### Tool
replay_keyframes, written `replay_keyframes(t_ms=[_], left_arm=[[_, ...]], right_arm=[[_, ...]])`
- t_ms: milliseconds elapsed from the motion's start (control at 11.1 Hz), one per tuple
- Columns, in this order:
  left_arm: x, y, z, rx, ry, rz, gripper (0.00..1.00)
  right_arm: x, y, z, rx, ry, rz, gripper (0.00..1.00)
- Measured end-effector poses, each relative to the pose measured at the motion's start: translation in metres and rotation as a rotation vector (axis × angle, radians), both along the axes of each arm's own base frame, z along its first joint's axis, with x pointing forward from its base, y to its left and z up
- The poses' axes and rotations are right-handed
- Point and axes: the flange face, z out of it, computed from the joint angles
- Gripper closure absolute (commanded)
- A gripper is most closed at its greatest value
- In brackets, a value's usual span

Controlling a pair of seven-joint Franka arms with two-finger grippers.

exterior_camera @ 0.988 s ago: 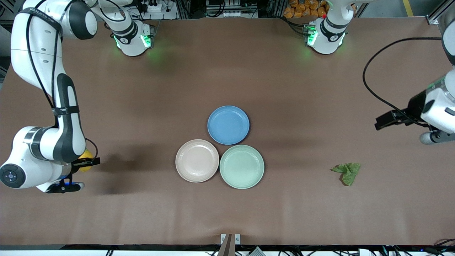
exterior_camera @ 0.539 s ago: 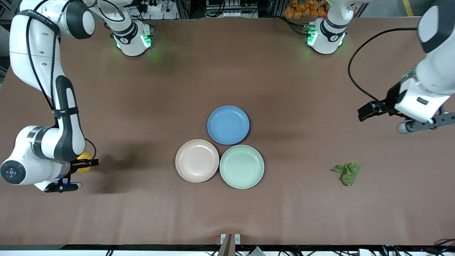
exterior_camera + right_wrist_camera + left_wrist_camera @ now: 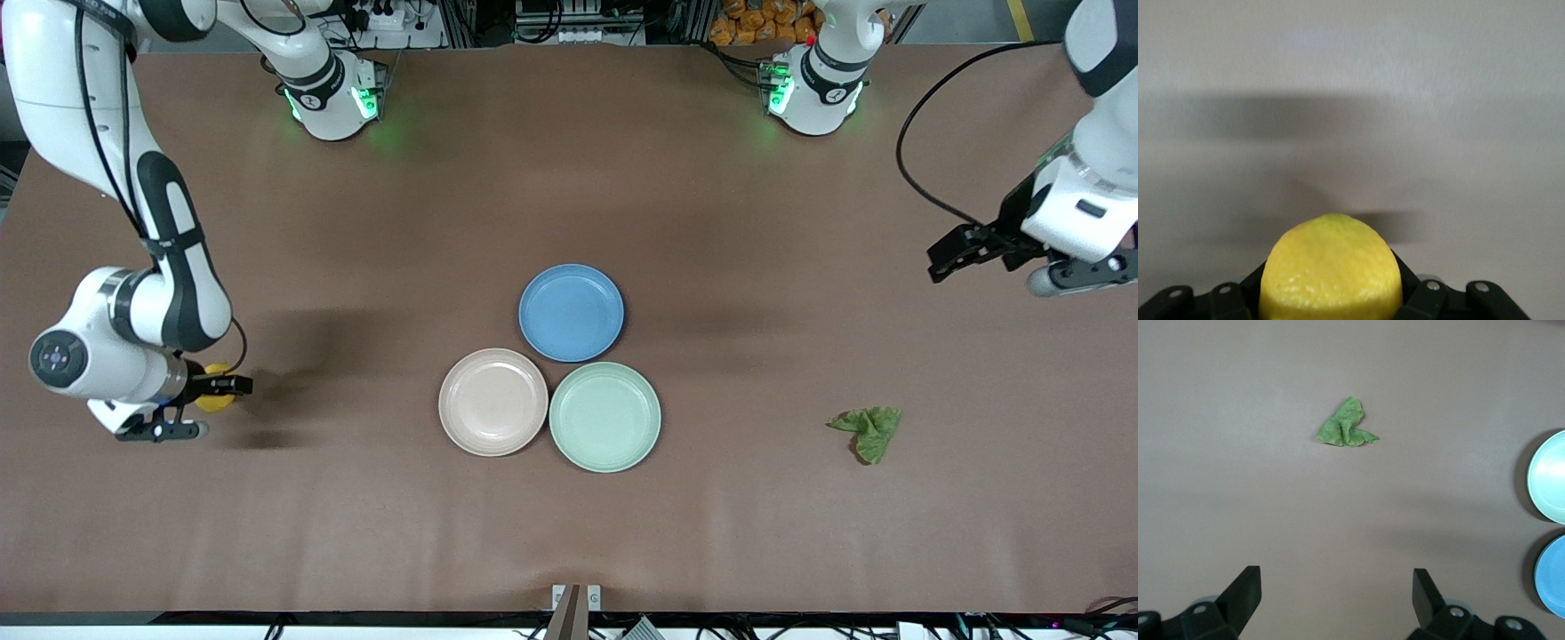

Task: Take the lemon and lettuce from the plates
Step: 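Carry the lemon away from the plates with the right gripper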

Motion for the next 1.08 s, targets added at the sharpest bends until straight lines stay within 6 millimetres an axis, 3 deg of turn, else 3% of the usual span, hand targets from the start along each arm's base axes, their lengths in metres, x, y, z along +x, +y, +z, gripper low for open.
replay_keyframes(t_ms=[359, 629, 719, 808, 898, 1078], left_arm=[[-0.007, -0.005, 0.020, 0.002, -0.023, -0.009, 0.00], [-0.011, -0.004, 0.047, 0.001, -0.024, -0.006, 0.00], [-0.014, -0.004, 0.048, 0.002, 0.001, -0.006, 0.00], [-0.015, -0.004, 0.045, 0.004, 0.018, -0.007, 0.00], [-0.015, -0.005, 0.044, 0.004, 0.025, -0.016, 0.00], [-0.016, -0.007, 0.044, 0.005, 0.025, -0.024, 0.00]], right_arm=[[-0.033, 0.002, -0.001, 0.003, -0.058, -0.004, 0.73], [-0.055, 0.004, -0.015, -0.003, -0.111, -0.004, 0.73], [-0.061, 0.005, -0.021, -0.007, -0.132, -0.003, 0.72], [-0.067, 0.006, -0.027, -0.009, -0.144, -0.001, 0.55], [-0.070, 0.007, -0.031, -0.009, -0.147, 0.000, 0.01], [-0.071, 0.008, -0.031, -0.008, -0.147, -0.002, 0.00]])
